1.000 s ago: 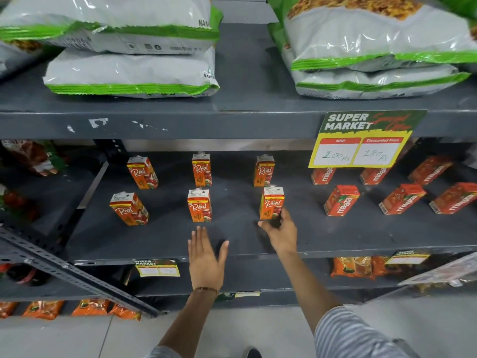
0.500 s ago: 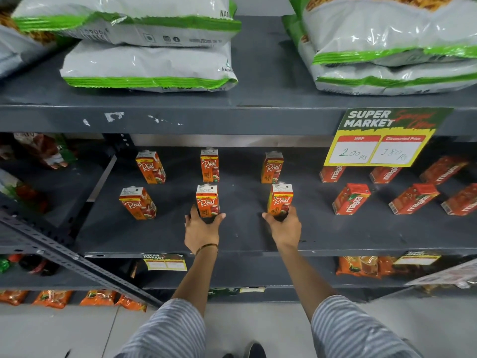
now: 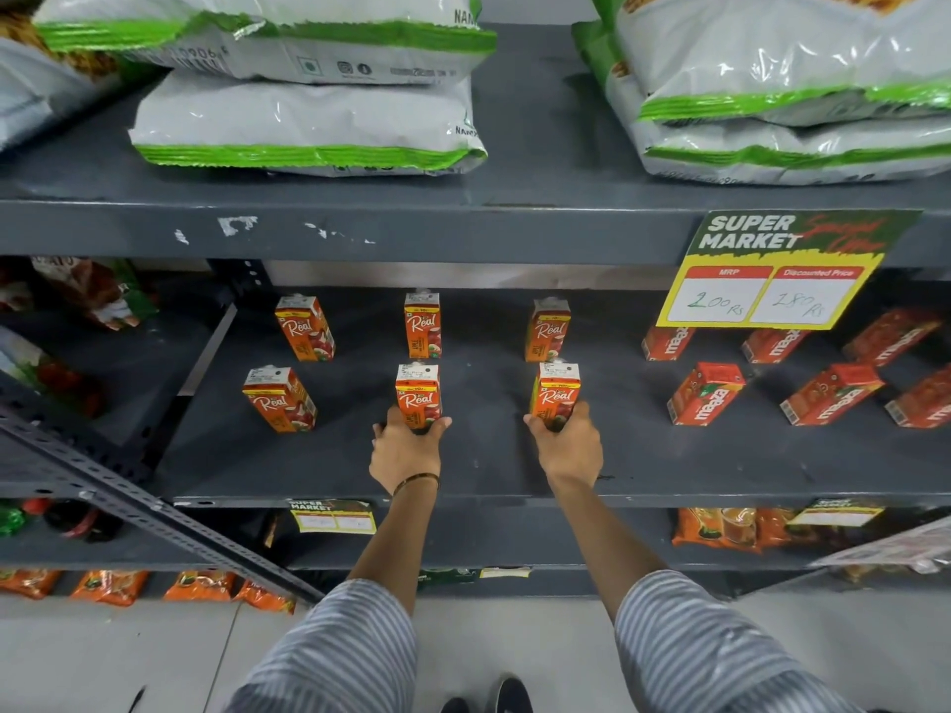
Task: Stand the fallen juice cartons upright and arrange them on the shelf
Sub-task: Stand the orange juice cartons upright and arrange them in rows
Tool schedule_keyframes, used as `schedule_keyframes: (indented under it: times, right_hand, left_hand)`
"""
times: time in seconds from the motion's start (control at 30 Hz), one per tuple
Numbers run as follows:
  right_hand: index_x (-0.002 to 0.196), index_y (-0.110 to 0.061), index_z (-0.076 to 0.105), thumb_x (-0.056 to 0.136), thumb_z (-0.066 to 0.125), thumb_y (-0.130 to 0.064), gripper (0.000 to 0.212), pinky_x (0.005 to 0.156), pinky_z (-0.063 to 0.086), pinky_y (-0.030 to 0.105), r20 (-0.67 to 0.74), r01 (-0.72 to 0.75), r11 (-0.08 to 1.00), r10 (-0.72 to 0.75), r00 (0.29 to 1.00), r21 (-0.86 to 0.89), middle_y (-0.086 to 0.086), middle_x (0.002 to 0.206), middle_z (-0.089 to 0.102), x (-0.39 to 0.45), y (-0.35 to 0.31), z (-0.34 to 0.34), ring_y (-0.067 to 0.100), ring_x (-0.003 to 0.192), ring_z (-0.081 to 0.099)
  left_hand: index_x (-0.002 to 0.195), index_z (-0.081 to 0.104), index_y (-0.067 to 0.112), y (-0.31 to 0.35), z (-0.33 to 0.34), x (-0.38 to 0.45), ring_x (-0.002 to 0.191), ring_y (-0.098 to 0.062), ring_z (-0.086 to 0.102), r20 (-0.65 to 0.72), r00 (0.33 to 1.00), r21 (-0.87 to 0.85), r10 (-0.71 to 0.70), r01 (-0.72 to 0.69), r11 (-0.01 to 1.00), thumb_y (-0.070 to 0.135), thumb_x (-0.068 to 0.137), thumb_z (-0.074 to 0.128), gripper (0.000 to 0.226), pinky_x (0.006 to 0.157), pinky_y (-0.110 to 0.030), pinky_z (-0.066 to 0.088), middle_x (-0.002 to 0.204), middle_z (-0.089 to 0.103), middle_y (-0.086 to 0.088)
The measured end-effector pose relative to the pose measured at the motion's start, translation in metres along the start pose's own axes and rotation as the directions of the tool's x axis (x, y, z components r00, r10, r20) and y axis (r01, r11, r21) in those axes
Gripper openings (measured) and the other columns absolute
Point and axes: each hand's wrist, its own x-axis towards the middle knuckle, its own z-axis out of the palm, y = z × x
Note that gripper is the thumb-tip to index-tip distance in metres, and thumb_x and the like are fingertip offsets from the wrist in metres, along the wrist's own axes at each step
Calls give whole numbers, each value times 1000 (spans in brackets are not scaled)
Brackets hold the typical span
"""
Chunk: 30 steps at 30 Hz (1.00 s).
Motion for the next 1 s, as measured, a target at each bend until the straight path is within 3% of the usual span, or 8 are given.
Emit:
schedule_keyframes:
  times: [0.27, 0.83, 1.0]
  right_hand:
    - [112, -13, 48, 77, 68, -46, 52, 77, 53, 38, 11, 4, 997, -3, 1000, -80, 9, 107, 67, 2, -1, -2, 29, 96, 66]
    - [115, -12, 48, 76, 68, -46, 55, 80, 53, 39, 28, 4, 997, -2, 1000, -76, 9, 109, 67, 3, 0, -2, 30, 98, 66]
    - [115, -12, 49, 74, 72, -41, 56, 79, 52, 37, 44, 12, 1000, -11, 999, -25, 10, 108, 68, 3, 6, -4, 30, 99, 66]
  left_hand:
    - [108, 51, 9, 0, 1, 0, 99, -41, 61, 1, 1000, -2, 1, -1, 1000, 51, 69, 72, 62, 78, -49, 52, 108, 63, -20]
    - [106, 51, 10, -7, 2, 2, 98, -39, 61, 10, 1000, -25, 13, -13, 1000, 50, 67, 74, 60, 76, -49, 52, 107, 63, -17]
    - [120, 49, 16, -25, -2, -1, 105, -38, 58, -13, 995, -110, 101, -102, 989, 37, 71, 76, 60, 78, -50, 51, 121, 60, -13]
